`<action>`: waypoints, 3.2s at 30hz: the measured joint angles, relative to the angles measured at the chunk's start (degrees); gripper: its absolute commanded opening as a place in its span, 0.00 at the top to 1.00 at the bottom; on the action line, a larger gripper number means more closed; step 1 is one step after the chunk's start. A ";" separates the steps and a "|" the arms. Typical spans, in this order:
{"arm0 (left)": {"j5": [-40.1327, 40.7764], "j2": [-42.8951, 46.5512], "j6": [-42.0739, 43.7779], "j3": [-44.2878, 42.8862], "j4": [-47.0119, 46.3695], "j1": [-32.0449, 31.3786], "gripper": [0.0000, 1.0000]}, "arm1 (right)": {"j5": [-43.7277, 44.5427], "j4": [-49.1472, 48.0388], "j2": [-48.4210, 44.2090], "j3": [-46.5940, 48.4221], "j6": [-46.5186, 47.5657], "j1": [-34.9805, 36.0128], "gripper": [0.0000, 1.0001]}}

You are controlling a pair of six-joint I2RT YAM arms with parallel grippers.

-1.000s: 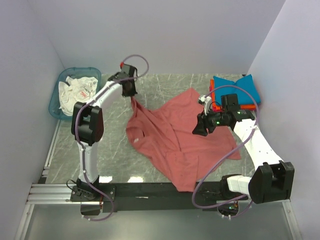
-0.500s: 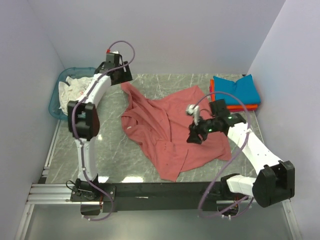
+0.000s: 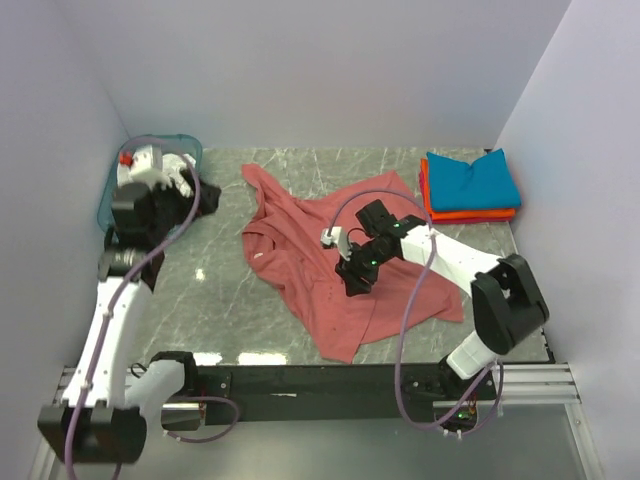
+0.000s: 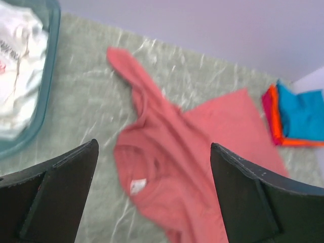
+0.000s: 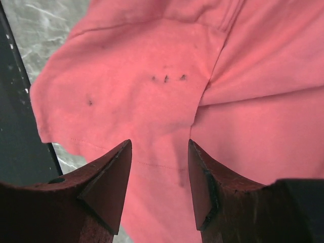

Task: Fold and stack the t-shirts
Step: Flatten the tshirt out

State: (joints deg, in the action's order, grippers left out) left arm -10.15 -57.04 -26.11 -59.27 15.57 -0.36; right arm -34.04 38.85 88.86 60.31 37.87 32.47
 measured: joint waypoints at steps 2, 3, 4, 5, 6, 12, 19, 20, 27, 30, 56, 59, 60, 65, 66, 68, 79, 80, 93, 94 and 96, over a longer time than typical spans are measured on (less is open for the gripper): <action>0.63 5.05 1.11 6.29 -0.04 -0.24 0.02 | 0.61 0.28 2.51 0.63 -1.20 0.22 0.45; 1.25 7.85 1.70 9.94 0.55 -0.22 0.01 | 0.72 0.68 3.69 1.44 -1.70 0.31 0.45; 1.81 10.01 2.14 12.55 1.01 -0.22 0.01 | 0.72 0.74 4.98 2.34 -2.12 0.42 0.45; 2.58 12.13 2.69 14.82 1.18 -0.22 0.00 | 0.59 1.03 6.34 3.45 -2.43 0.44 0.45; 3.39 14.45 3.08 16.85 1.88 -0.24 0.00 | 0.35 1.27 7.39 4.44 -2.51 0.46 0.45; 7.61 21.11 4.59 18.67 1.40 -0.87 0.01 | -2.19 2.34 12.09 8.33 -2.89 0.50 0.46; 8.70 19.93 4.66 18.43 1.44 -0.87 0.00 | -4.20 3.93 14.29 8.68 -1.97 0.50 0.49; 8.72 19.78 4.66 18.43 1.44 -0.87 0.00 | -4.39 4.02 14.51 8.68 -1.88 0.50 0.50; 8.72 19.76 4.63 18.43 1.42 -0.87 0.01 | -4.44 4.09 15.93 8.68 -1.55 0.52 0.50; 8.72 19.76 4.61 18.43 1.42 -0.87 0.01 | -3.98 4.04 16.09 8.68 -1.57 0.50 0.49; 8.55 19.63 4.59 18.43 1.42 -0.87 0.00 | -2.49 2.93 15.65 8.66 -0.90 -0.24 0.56; 8.55 19.63 4.57 18.43 1.42 -0.87 0.00 | -3.04 2.99 16.11 8.66 -0.70 -0.24 0.59; 8.55 19.63 4.55 18.43 1.42 -0.87 0.00 | -3.08 3.02 16.31 8.66 -0.70 -0.24 0.62; 8.55 19.63 4.48 18.43 1.42 -0.87 0.00 | -3.04 3.08 16.57 8.66 -0.72 -0.24 0.66; 8.55 19.63 4.48 18.43 1.44 -0.87 0.01 | -3.02 3.08 16.61 8.66 -0.76 -0.24 0.69; 8.52 19.63 4.48 18.43 1.42 -0.87 0.01 | -2.91 3.04 16.70 8.66 -0.87 -0.22 0.75; 8.55 19.63 4.46 18.43 1.42 -0.87 0.01 | -3.58 6.08 14.69 8.68 -0.31 1.66 1.00; 8.55 19.63 4.46 18.43 1.42 -0.87 0.00 | -3.65 7.04 13.84 8.68 0.50 2.47 1.00; 8.79 19.32 4.46 18.43 1.44 -0.87 0.01 | -4.48 18.23 10.80 14.25 8.66 18.10 1.00; 8.92 19.32 4.46 18.43 1.44 -0.87 0.01 | -4.48 18.93 12.17 16.74 8.96 20.83 1.00; 9.05 19.45 4.46 18.43 1.44 -0.87 0.01 | -4.66 19.82 15.50 21.99 9.40 25.00 1.00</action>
State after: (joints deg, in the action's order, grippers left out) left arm -1.10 -37.58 -21.65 -40.84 17.02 -1.23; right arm -38.70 58.67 104.36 82.30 47.27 57.47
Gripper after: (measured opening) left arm 0.994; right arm 0.007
